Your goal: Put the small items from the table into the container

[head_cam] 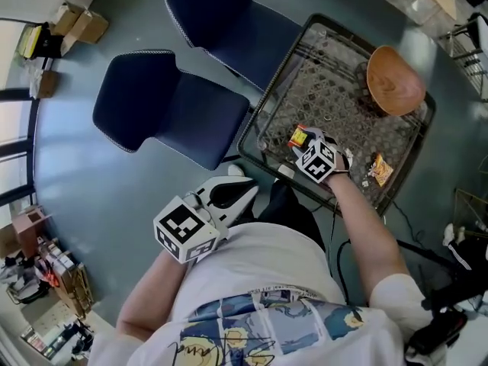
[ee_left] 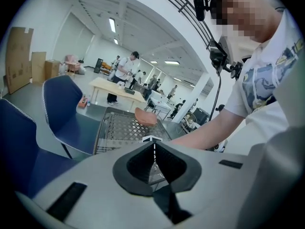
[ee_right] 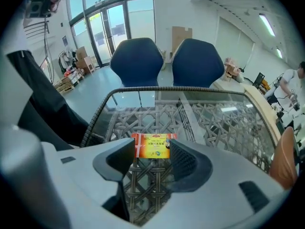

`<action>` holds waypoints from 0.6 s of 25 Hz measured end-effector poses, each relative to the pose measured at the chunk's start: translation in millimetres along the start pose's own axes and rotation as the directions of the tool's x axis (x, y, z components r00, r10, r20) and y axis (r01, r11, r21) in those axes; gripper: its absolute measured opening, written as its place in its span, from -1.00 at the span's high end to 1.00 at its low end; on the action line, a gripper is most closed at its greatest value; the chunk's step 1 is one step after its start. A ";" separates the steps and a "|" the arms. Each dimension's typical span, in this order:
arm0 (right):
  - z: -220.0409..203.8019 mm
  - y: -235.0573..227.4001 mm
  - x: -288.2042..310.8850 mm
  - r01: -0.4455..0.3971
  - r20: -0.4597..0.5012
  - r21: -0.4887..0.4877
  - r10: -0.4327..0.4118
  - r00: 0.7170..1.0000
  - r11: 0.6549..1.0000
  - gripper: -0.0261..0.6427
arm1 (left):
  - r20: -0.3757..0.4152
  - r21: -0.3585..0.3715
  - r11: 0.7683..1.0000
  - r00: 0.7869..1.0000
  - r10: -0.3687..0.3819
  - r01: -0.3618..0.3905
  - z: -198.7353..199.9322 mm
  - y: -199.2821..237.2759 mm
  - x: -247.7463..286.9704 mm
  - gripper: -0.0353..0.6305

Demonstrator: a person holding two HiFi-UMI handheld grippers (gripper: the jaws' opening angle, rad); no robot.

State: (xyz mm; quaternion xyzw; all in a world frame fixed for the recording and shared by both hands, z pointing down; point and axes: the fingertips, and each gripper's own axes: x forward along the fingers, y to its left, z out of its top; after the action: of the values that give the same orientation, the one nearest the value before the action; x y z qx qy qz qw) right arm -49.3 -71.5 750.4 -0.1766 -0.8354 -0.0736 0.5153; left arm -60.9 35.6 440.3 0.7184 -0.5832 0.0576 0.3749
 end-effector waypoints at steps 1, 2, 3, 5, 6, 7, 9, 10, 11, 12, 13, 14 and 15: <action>-3.0 -1.1 4.7 -0.005 -0.011 0.003 0.005 1.000 1.000 0.30 | 0.000 -0.004 1.000 1.000 0.002 -0.002 -0.2 1.7 0.3 0.87; -4.1 -1.6 7.6 -0.007 -0.016 0.008 0.008 1.000 1.000 0.30 | -0.002 -0.006 1.000 1.000 0.003 -0.003 -0.4 3.0 -0.2 0.87; -3.0 -2.3 8.8 -0.007 -0.016 0.014 0.008 1.000 1.000 0.30 | -0.003 -0.009 1.000 1.000 0.005 -0.005 -0.4 4.4 -1.3 0.87; 1.3 -4.0 8.8 -0.003 -0.011 0.021 0.003 1.000 1.000 0.30 | -0.002 -0.014 1.000 1.000 0.009 -0.009 0.8 6.8 -2.8 0.87; 2.6 -4.2 8.8 0.000 -0.011 0.018 0.000 1.000 1.000 0.30 | -0.002 -0.017 1.000 1.000 0.011 -0.011 1.5 7.5 -2.9 0.87; 2.6 -3.9 9.0 0.003 -0.013 0.013 -0.003 1.000 1.000 0.30 | -0.002 -0.018 1.000 1.000 0.011 -0.011 2.2 7.7 -2.4 0.87; 0.7 -4.0 9.2 0.009 -0.016 0.006 -0.009 1.000 1.000 0.31 | -0.002 -0.016 1.000 1.000 0.009 -0.009 4.1 7.5 -1.0 0.87; 0.5 -4.7 9.2 0.011 -0.016 0.007 -0.011 1.000 1.000 0.32 | -0.003 -0.013 1.000 1.000 0.007 -0.007 5.0 7.7 -0.7 0.87; 1.1 -5.2 9.2 0.014 -0.013 0.010 -0.014 1.000 1.000 0.36 | -0.004 -0.010 1.000 1.000 0.005 -0.005 5.8 8.3 -0.8 0.87; 1.7 -5.5 9.4 0.017 -0.011 0.014 -0.017 1.000 1.000 0.39 | -0.005 -0.007 1.000 1.000 0.004 -0.004 6.3 8.9 -1.0 0.87; 2.2 -5.7 9.6 0.020 -0.009 0.016 -0.020 1.000 1.000 0.42 | -0.007 -0.005 1.000 1.000 0.003 -0.003 6.5 9.4 -1.1 0.87; 2.3 -5.7 9.6 0.024 -0.008 0.017 -0.024 1.000 1.000 0.45 | -0.008 -0.004 1.000 1.000 0.002 -0.002 6.5 9.5 -0.8 0.87; 2.2 -5.6 9.7 0.029 -0.007 0.016 -0.029 1.000 0.999 0.48 | -0.010 -0.003 1.000 1.000 0.001 -0.001 6.2 9.4 -0.4 0.87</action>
State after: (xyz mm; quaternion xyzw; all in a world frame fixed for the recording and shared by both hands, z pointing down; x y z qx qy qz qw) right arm -57.2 -73.9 758.3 -0.1603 -0.8367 -0.0749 0.5184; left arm -71.5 31.8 440.0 0.7171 -0.5819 0.0603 0.3789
